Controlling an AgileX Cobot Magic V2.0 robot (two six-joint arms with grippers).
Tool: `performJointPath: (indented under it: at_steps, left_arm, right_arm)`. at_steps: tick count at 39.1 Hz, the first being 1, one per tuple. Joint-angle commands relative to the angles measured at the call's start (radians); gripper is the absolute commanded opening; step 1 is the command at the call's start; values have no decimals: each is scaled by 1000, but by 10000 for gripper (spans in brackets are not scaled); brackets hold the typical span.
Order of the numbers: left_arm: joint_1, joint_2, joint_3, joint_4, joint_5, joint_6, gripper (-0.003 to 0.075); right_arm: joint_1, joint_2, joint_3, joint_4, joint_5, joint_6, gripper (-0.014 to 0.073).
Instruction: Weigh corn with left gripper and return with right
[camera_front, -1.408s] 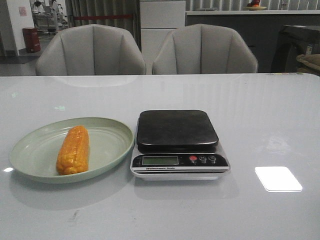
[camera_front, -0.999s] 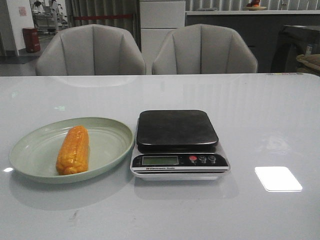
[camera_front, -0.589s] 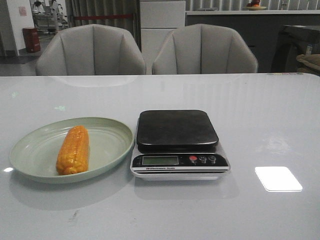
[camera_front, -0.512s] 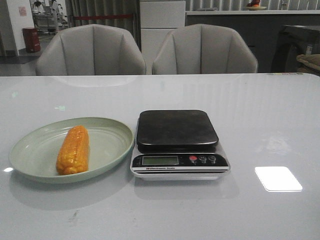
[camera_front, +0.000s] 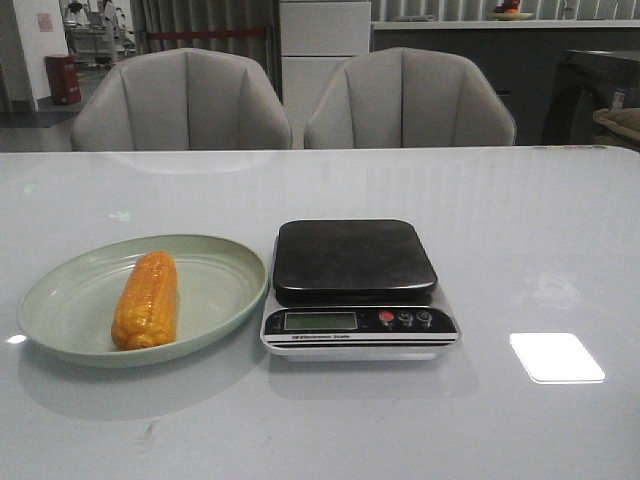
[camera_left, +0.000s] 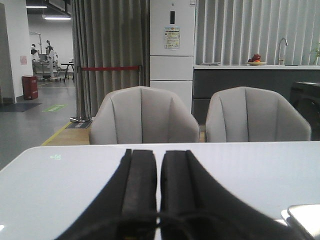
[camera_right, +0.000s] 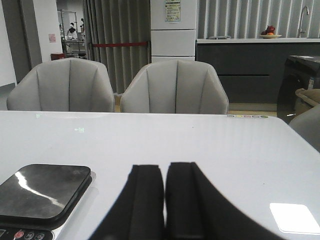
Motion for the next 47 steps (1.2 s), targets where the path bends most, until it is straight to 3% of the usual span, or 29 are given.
performJointPath:
  at_steps: [1,7,29,32,41,47]
  left_arm:
    - [-4,87,-143,-34,46,-8,144]
    - [-4,218,-274,-131,218,-8,144]
    - [-4,412,-281,-141,216,-6,164]
    - [-4,422,-281,-141,216,-4,229]
    - [-4,451,-281,-141,227,-4,564]
    - [-6,516,-317,-159,277,-4,601]
  right_arm:
    - [-5,-19,11,-10,-79,-3,186]
    - [-5,-19,11,-10,-79,-3,186]
    - [-5,-19,11,-10,-79,-3,186]
    - [-5,-20,11,-10,-79,-3,186]
    - [-5,-20,11,-10,-79,-3,186]
    - [-5,-20,11,-10,-79,-3,186]
